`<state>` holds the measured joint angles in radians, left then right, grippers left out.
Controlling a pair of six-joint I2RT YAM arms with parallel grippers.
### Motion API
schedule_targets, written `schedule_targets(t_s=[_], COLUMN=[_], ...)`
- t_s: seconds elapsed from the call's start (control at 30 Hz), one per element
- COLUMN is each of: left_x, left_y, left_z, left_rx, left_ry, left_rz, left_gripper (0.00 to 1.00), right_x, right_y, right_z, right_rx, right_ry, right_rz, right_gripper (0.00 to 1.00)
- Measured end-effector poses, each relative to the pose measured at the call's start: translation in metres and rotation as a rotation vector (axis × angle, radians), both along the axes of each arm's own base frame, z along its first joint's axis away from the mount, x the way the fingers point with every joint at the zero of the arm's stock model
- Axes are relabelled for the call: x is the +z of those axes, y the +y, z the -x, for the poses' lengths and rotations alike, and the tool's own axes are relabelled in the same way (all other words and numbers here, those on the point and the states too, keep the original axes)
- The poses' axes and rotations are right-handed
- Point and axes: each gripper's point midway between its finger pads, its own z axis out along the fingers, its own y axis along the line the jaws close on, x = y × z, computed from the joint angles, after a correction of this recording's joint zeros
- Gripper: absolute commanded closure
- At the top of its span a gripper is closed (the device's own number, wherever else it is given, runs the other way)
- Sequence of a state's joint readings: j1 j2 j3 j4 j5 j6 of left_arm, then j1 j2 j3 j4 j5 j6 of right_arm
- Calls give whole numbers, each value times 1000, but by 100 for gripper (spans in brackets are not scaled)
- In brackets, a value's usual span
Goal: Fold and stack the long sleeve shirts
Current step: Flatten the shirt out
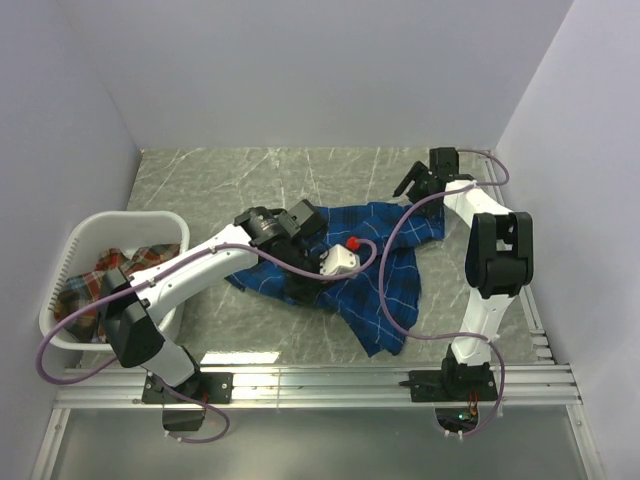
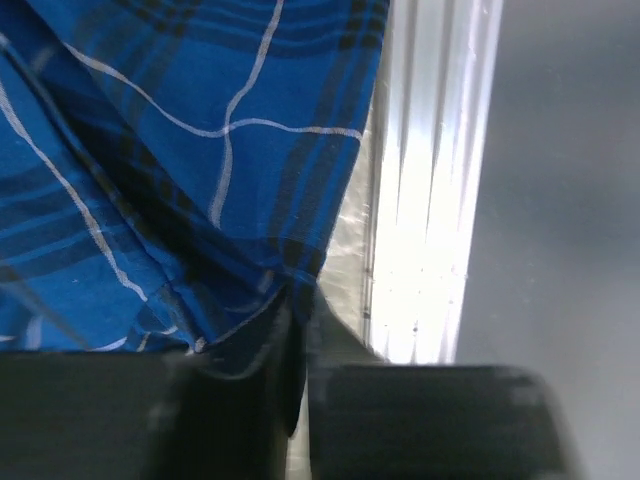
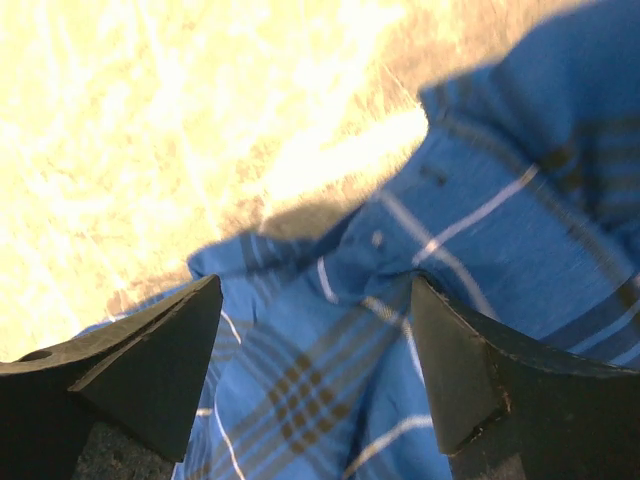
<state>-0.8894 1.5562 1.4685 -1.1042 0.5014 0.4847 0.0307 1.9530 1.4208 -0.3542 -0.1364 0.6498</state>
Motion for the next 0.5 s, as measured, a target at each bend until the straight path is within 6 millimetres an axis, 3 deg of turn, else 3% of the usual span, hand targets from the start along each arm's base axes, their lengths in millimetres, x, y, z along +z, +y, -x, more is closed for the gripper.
schedule_targets(t_s=[0.03,0.07,0.13,0.33,0.43,0.5], left_x=[-5,-10,-15,-10,-7,-4], left_y=[3,6,7,0,-7,-5], left_z=[3,7,14,19,-2,-29], left_rx=[2,2,-1,3,83,193], left_ry=[12,29,72,126,106,91], left_rz=[-11,-20,-27,12,45,72], left_gripper=[74,56,43,30,29,28], right_x=[1,2,3,18,35,42], right_y=[-1,-1,-2,-5,-8,-11], right_z=[-1,-2,-2,10,31,45], right_rx=[2,5,11,16,3,-10], right_ry=[-5,-9,-10,-24,-39,-43], right_rz=[4,10,16,34,47,53], right_gripper=[15,14,13,11,13,14])
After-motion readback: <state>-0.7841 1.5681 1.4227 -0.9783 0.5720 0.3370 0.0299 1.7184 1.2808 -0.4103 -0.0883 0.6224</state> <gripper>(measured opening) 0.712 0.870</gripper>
